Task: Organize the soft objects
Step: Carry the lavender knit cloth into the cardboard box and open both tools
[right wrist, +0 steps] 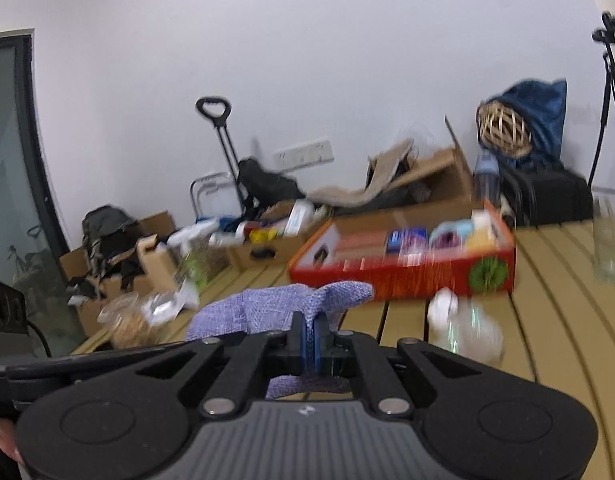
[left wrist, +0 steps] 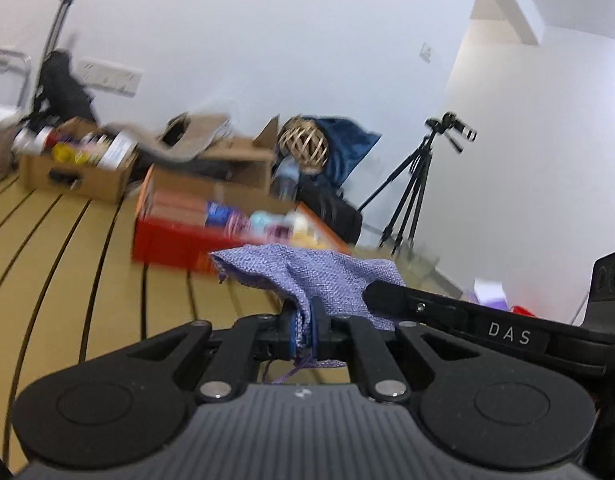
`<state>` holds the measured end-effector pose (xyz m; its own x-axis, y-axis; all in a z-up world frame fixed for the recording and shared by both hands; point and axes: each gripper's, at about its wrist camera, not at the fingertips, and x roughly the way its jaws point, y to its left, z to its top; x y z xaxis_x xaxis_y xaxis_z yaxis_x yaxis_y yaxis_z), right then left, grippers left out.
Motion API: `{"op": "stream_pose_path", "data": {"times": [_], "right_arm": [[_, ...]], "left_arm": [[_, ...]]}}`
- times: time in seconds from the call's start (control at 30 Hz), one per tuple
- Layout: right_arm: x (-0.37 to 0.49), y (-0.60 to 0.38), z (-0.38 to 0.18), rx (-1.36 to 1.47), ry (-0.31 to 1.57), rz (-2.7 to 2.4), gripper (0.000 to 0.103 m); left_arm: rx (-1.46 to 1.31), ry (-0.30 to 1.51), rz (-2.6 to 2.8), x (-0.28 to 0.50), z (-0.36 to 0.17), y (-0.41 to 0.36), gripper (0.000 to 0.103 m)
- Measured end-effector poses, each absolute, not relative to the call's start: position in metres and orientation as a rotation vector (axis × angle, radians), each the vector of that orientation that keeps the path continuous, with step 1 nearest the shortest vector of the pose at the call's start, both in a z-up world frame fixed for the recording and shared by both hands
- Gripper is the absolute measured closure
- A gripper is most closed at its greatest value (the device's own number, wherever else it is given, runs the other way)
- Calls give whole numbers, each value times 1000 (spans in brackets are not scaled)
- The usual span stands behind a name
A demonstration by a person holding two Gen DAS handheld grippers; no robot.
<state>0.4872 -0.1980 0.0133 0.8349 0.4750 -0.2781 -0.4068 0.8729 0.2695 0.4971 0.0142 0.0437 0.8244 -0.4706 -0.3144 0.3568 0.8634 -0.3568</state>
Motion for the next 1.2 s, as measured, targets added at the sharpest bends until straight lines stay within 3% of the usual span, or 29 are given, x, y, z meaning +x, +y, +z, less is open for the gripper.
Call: {"op": "stream_pose_path", "data": {"times": [0.27, 0.47, 0.53, 0.6, 0.67, 0.83, 0.97, 1.07, 1.2], "right_arm": [[672, -177, 66, 181, 368, 413, 99], [811, -149, 29, 187, 550, 344, 99], [838, -135, 10, 139, 598, 318, 99], [859, -121, -12, 73, 670, 298, 98], [866, -114, -28, 28, 701, 273, 97], [865, -116, -34, 44, 757, 298, 88], [848, -121, -6, 39, 716, 312, 79], [823, -135, 30, 42, 656, 328, 78], [775, -160, 82, 28, 567, 342, 67]], "left_arm": [[-283, 499, -425, 691, 80, 22, 96], [-172, 666, -311, 811, 36, 26, 94], [-72, 689, -215, 829, 16, 21, 85], [-46, 701, -205, 832, 1, 23, 82], [-37, 683, -208, 827, -6, 27, 68], [-38, 624, -199, 812, 6, 35, 54], [-31, 594, -191, 795, 35, 38, 54], [-25, 554, -183, 772, 62, 40, 48], [10, 492, -188, 731, 102, 37, 40]]}}
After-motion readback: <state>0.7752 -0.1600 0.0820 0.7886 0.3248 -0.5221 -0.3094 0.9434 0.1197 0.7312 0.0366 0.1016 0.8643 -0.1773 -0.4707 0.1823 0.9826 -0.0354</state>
